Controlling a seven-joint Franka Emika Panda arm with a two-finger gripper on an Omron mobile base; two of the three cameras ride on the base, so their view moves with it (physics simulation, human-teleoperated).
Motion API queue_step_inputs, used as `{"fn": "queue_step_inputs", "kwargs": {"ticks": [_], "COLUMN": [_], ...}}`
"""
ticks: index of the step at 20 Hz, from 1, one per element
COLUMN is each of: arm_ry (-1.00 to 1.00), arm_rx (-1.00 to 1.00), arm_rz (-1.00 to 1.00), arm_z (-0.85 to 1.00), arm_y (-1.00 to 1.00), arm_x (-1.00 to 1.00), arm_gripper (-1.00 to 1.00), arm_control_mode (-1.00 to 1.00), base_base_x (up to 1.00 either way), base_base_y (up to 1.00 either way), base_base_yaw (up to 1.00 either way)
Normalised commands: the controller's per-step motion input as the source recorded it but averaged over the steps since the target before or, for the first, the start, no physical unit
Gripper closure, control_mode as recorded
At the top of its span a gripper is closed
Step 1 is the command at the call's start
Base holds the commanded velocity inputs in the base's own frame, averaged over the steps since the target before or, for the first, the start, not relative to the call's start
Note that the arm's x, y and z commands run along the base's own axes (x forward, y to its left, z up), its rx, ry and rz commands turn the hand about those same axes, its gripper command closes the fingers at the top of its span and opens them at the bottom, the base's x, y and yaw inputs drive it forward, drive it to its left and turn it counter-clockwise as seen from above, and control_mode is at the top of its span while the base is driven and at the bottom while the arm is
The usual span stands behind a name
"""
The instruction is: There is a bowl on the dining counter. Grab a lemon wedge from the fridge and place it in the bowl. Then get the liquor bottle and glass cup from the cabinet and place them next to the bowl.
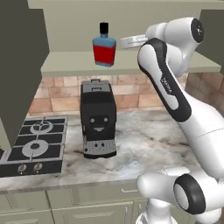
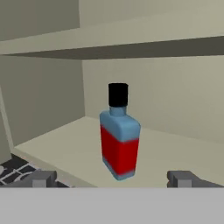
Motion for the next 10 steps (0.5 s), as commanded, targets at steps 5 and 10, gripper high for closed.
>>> {"fn": "queue_step_inputs", "kwargs": {"ticks": [5,10], "arm_ry": [0.01,0.06], "arm_rx": [0.0,0.0], "arm_rz": [0.0,0.01], "arm_z": [0.0,0.0], "arm_y": [0.0,0.0], "arm_x": [0.39,0.41], "arm_gripper": [-1.0,-1.0], "arm_control_mode": [-1.0,-1.0], "base_base_x": [0.0,0.0], "base_base_y": [0.0,0.0], "base_base_yaw": [0.0,0.0]}}
